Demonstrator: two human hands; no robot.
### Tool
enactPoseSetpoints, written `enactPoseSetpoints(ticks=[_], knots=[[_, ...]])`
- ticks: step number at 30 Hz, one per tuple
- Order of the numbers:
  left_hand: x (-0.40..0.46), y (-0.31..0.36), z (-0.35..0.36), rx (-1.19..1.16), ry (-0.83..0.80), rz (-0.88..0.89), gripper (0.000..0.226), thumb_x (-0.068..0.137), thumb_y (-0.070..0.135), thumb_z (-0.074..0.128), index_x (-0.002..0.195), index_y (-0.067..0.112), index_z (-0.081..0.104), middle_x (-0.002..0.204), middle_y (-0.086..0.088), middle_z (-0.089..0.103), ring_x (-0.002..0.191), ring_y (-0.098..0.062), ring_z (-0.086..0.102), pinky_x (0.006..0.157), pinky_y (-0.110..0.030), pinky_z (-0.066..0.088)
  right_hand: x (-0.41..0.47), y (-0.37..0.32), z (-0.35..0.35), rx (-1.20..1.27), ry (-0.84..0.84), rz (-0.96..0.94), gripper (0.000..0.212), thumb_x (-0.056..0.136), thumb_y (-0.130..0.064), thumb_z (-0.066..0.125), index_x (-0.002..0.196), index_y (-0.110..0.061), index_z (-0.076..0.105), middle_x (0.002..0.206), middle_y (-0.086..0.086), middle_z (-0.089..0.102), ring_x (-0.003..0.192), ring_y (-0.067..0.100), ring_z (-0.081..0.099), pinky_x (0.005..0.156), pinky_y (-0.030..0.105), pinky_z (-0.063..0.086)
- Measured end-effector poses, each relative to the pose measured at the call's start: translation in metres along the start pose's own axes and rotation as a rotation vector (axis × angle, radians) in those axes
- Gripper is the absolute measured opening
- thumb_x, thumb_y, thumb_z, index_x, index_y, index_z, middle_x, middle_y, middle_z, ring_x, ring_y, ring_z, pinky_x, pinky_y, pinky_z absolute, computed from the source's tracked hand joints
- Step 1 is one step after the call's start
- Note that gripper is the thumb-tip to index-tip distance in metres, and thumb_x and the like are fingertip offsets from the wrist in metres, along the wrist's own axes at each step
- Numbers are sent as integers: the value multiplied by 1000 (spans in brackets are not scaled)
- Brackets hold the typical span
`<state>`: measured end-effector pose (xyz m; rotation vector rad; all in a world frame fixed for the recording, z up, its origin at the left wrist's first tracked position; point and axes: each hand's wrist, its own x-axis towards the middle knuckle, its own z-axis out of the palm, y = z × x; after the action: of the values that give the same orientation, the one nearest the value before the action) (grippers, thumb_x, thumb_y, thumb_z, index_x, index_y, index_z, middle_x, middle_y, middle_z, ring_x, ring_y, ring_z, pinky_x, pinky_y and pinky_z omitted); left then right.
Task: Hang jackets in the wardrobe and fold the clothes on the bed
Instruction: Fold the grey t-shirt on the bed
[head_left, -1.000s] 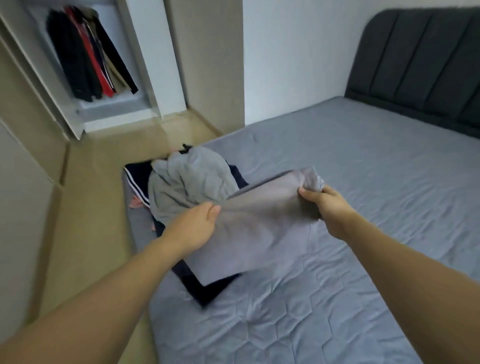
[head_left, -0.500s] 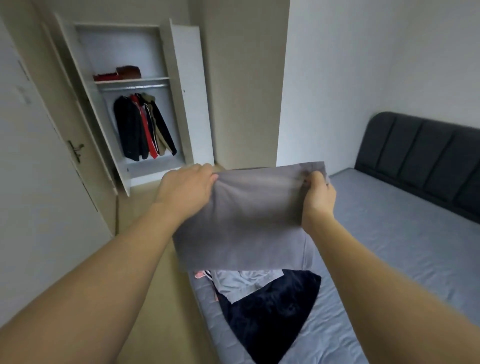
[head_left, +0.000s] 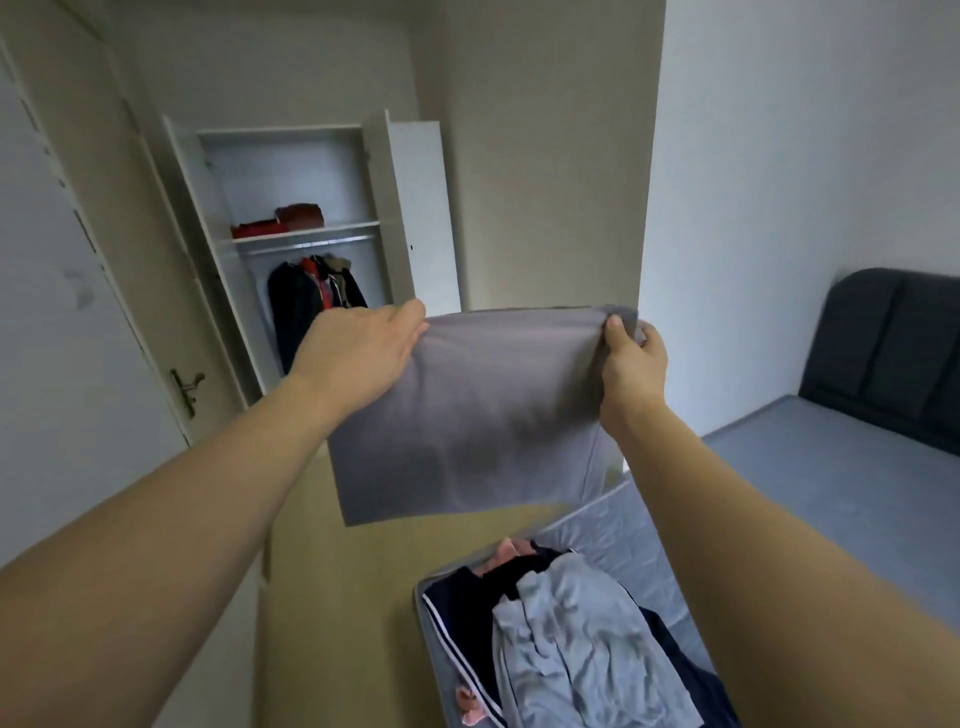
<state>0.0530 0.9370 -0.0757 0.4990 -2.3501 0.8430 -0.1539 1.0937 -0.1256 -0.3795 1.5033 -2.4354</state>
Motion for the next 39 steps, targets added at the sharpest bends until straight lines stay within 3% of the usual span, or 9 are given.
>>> enactPoseSetpoints(ticks=[2, 6, 15, 20, 23, 26, 29, 32, 39], knots=[[24, -42, 35, 8, -3, -17, 28, 104, 32, 35, 90, 12, 48, 59, 4, 43, 45, -22, 41, 43, -29, 34, 31, 11, 52, 22, -13, -16, 33, 99, -20, 53, 129, -6, 53, 116, 6, 62, 88, 9, 56, 92, 27, 45], [59, -126, 113, 37, -95, -64, 30, 106, 35, 26, 96, 15, 46, 62, 5, 47, 52, -22, 50, 48, -31, 39, 90, 54, 165, 5, 1, -39, 32, 100, -19, 52, 130, -6, 51, 109, 4, 58, 95, 15, 53, 85, 24, 40], [101, -329, 317, 49, -123, -152, 28, 96, 34, 32, 101, 15, 53, 82, -4, 65, 68, -24, 58, 53, -30, 35, 216, 185, 402, -140, -12, -93, 33, 99, -17, 51, 128, -1, 53, 114, 9, 61, 99, 17, 53, 87, 25, 40], [151, -439, 425, -7, -90, -203, 18, 96, 24, 41, 95, 12, 54, 81, -8, 65, 71, -26, 57, 54, -31, 30, 288, 226, 528, -214, -44, -149, 18, 99, -19, 51, 115, -11, 56, 100, 0, 60, 93, 18, 54, 85, 26, 39], [182, -491, 498, 22, -142, -238, 12, 93, 21, 44, 93, 13, 53, 84, -8, 65, 78, -27, 56, 64, -35, 36, 336, 257, 596, -217, -51, -184, 6, 99, -20, 51, 105, -19, 52, 86, -11, 56, 87, 13, 53, 83, 26, 39], [212, -531, 575, 60, -193, -326, 15, 91, 18, 44, 99, 11, 55, 95, -11, 66, 89, -30, 58, 81, -40, 39, 393, 301, 658, -238, -67, -215, 14, 99, -22, 51, 110, -14, 56, 95, -3, 61, 89, 15, 56, 86, 30, 43], [244, -572, 656, 91, -212, -395, 21, 92, 16, 43, 107, 11, 56, 107, -11, 65, 99, -31, 57, 88, -40, 38, 458, 350, 723, -247, -95, -223, 19, 99, -21, 50, 114, -11, 57, 104, 4, 62, 95, 20, 57, 87, 32, 44], [285, -622, 725, 144, -217, -440, 28, 93, 18, 43, 116, 12, 56, 116, -10, 64, 106, -30, 56, 92, -39, 38, 524, 385, 790, -231, -147, -205, 21, 100, -19, 49, 116, -8, 57, 105, 4, 61, 96, 19, 55, 85, 30, 41], [373, -743, 856, 171, -197, -564, 33, 88, 17, 47, 117, 8, 60, 116, -13, 64, 106, -32, 54, 95, -40, 35, 654, 434, 954, -262, -219, -207, 26, 100, -23, 49, 122, -9, 55, 114, 5, 60, 103, 22, 55, 91, 32, 42]])
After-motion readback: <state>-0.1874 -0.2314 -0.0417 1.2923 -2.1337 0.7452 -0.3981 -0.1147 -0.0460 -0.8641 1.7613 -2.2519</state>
